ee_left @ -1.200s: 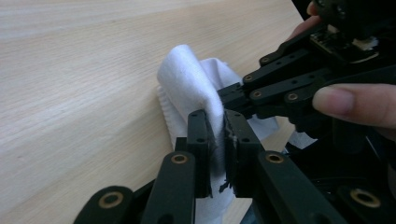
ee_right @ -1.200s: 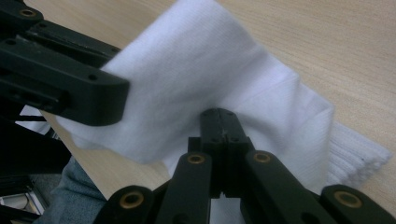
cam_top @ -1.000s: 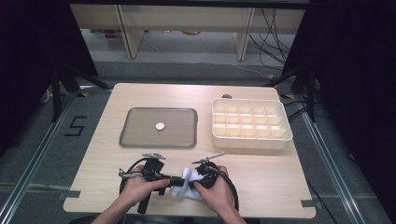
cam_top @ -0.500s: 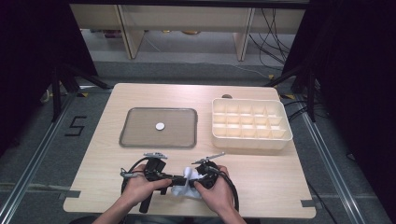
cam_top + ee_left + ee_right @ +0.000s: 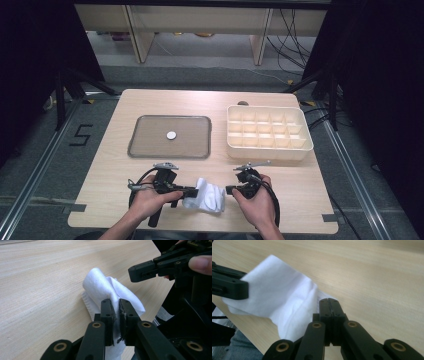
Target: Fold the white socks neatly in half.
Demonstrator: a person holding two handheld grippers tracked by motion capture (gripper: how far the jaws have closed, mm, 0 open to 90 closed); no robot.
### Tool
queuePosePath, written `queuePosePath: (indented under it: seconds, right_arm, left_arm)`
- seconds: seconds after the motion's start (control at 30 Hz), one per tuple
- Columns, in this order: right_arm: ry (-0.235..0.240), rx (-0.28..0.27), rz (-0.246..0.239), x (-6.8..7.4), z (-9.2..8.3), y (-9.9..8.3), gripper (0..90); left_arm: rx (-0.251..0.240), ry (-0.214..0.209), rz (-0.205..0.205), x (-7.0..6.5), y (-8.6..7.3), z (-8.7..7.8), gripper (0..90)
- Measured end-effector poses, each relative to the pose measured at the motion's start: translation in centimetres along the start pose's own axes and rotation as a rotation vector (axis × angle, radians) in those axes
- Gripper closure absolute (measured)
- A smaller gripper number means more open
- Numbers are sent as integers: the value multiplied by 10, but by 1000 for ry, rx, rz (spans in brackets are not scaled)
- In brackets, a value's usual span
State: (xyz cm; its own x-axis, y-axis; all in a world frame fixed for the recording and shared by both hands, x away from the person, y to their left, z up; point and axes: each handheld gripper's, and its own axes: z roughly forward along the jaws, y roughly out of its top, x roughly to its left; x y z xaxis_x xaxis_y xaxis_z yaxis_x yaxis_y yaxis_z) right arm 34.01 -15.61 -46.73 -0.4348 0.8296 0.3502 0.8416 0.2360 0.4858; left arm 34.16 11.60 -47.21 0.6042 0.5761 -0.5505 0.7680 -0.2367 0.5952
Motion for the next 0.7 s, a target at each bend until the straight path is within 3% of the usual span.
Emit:
queuePosePath:
  seconds: [0.03, 0.07, 0.1, 0.33, 0.7]
  right_arm:
    - [4, 13, 21, 0, 1, -3, 900]
    - [4, 13, 21, 0, 1, -3, 900]
    - [8, 0, -11, -1, 3, -4, 900]
    - [19, 37, 11, 5, 16, -8, 900]
    - [7, 47, 4, 5, 24, -10, 900]
  left_arm:
    - [1, -3, -3, -1, 0, 0, 819]
    - [1, -3, -3, -1, 0, 0, 819]
    - [-1, -2, 1, -1, 1, 1, 819]
    - [0, 3, 12, -3, 2, 0, 818]
    - [1, 3, 23, -6, 1, 4, 817]
